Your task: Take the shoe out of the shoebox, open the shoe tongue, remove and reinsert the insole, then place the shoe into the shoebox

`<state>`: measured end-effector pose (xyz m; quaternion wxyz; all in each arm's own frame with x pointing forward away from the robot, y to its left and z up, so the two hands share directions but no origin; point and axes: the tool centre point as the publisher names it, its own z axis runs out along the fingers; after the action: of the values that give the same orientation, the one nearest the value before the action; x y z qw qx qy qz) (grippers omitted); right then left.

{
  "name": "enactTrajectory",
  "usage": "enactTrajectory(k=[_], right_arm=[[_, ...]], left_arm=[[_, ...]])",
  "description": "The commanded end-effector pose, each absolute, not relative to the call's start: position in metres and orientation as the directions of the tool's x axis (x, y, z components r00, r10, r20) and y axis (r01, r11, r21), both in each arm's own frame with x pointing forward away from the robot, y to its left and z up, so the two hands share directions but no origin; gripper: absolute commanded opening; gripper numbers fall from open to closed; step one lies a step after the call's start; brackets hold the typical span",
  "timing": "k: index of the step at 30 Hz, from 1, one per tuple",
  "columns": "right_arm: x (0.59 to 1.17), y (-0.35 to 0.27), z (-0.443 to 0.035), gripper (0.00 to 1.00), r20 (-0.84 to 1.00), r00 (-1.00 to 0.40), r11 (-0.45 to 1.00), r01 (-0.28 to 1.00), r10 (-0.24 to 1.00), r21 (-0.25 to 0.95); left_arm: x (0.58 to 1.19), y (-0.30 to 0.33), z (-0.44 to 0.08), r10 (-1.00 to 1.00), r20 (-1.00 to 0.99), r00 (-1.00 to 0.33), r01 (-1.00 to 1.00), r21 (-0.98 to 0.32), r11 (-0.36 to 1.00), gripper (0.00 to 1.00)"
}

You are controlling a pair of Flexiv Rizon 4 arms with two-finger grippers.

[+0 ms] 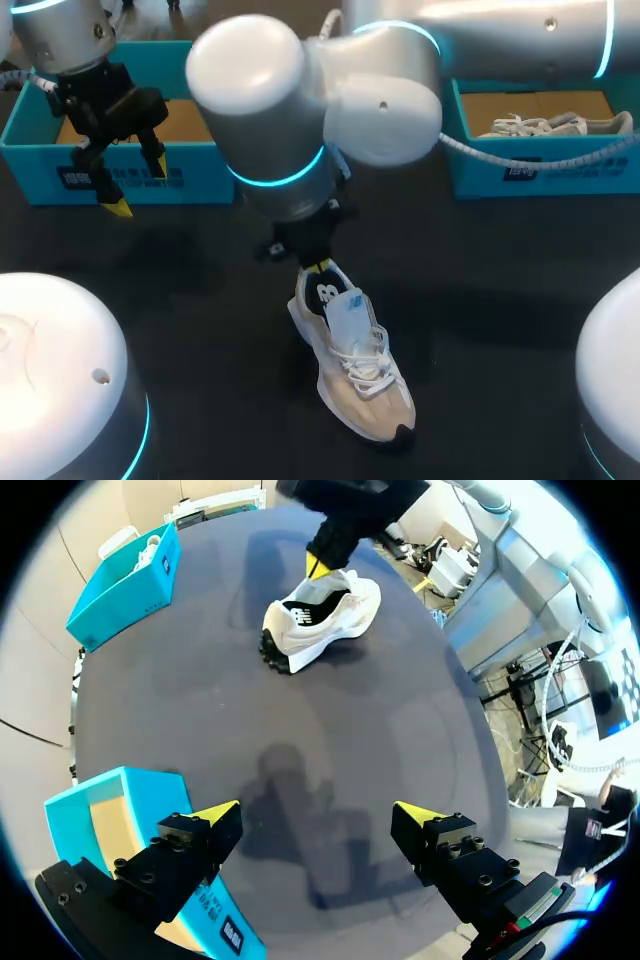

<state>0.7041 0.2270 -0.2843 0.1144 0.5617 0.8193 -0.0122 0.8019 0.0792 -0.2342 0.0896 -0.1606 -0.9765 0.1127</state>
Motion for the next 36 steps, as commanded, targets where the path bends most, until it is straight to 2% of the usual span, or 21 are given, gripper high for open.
enactTrajectory(k=[1,12,36], right_arm=[[0.709,0.221,-0.303,0.0,-0.206,-0.345,0.367,0.926,0.916,0.085],[0.711,0.216,-0.326,0.0,-0.28,-0.379,0.404,0.914,0.882,0.036],[0.715,0.185,-0.356,0.0,-0.335,-0.333,0.361,0.932,0.881,0.024]], left_arm=[[0.801,0.08,-0.234,0.334,0.138,-0.932,0.295,-0.246,0.923,1.0],[0.801,0.08,-0.234,0.334,0.138,-0.932,0.295,-0.246,0.923,1.0],[0.801,0.08,-0.234,0.334,0.138,-0.932,0.295,-0.246,0.923,1.0]])
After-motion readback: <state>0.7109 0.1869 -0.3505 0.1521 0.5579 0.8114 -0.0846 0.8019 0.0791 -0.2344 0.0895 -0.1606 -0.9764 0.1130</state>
